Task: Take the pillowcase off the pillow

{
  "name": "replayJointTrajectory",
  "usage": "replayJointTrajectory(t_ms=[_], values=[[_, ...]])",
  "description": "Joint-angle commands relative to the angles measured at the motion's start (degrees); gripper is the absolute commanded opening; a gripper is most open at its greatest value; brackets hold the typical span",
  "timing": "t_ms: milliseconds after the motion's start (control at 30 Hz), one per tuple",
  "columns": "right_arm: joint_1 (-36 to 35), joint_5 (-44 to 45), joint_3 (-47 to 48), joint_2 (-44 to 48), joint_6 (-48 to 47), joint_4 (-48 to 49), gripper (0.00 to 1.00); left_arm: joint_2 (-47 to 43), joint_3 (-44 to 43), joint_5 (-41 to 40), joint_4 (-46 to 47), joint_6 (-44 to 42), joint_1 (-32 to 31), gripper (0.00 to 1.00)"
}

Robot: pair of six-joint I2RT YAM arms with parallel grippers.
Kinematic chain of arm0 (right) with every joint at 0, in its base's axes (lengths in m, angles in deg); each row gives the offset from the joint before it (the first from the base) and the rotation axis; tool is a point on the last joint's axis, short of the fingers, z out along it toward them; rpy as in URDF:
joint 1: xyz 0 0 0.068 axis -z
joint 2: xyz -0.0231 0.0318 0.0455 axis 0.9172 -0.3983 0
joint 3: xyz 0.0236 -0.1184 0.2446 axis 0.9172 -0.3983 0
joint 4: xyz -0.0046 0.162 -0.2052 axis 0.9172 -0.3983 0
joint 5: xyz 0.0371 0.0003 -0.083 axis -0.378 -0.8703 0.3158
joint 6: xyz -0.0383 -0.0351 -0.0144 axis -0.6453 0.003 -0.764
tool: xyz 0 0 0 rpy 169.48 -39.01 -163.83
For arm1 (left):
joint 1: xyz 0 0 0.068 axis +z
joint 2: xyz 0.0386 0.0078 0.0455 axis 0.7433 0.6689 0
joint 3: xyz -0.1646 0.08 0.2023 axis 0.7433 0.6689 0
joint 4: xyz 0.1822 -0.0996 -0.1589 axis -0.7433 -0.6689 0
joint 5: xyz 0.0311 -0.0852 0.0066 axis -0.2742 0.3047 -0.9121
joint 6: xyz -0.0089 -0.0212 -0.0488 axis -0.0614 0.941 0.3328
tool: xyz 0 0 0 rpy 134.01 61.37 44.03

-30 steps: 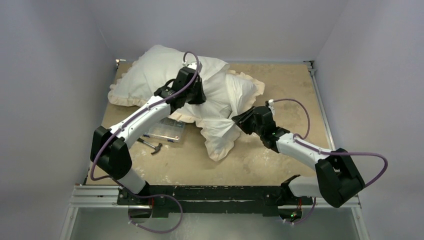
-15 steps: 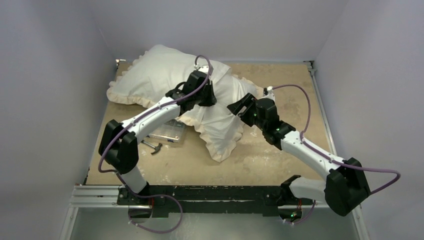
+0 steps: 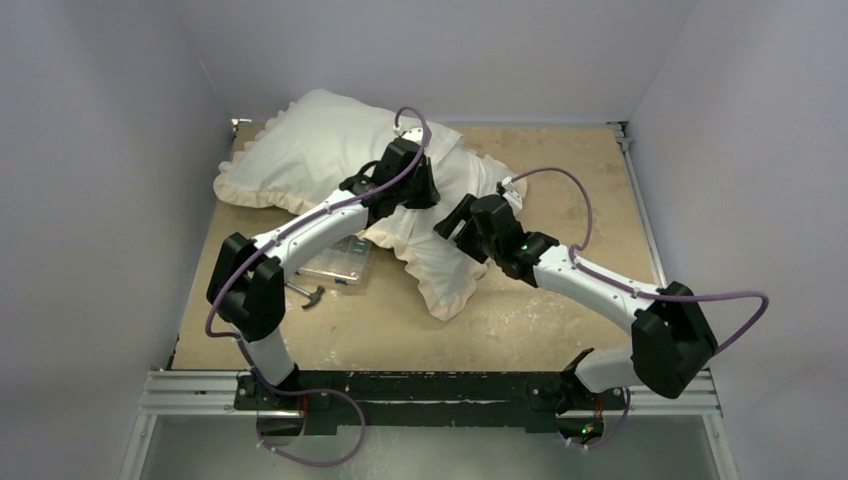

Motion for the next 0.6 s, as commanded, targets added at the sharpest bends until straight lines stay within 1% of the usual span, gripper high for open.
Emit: replayJointTrajectory(t_ms=[0,67,167,300,400,467,567], values=[[-0.2,4.1,1.5,-1.1,4.7,-3.0,0.74,-0.1,-3.3,0.1,5.5,1.9,-0.6,0.0],[-0.1,4.8,1.2,-2.0,6.3,-4.2,0.71,-0.2,-3.4,-0.5,5.4,1.7,-0.6,0.0],[-0.1,4.4,-1.6,-2.1,7.7,-4.1,0.63,-0.1,-5.0,-2.9,4.6,0.7,-0.4,0.0],[-0.1,3.0,-6.3,-1.0,9.5,-3.1,0.46,1.1,-8.9,-4.1,3.1,0.1,1.4,0.0],[-0.1,2.2,-8.8,-0.4,10.3,-3.1,0.38,2.1,-11.4,-4.7,3.1,0.7,3.1,0.0],[-0.1,2.0,-9.7,-0.2,10.7,-3.2,0.3,2.9,-13.0,-4.9,3.3,1.4,4.2,0.0],[-0.1,2.1,-10.9,0.3,10.7,-2.7,0.22,4.1,-15.7,-4.8,3.6,2.1,5.5,0.0]])
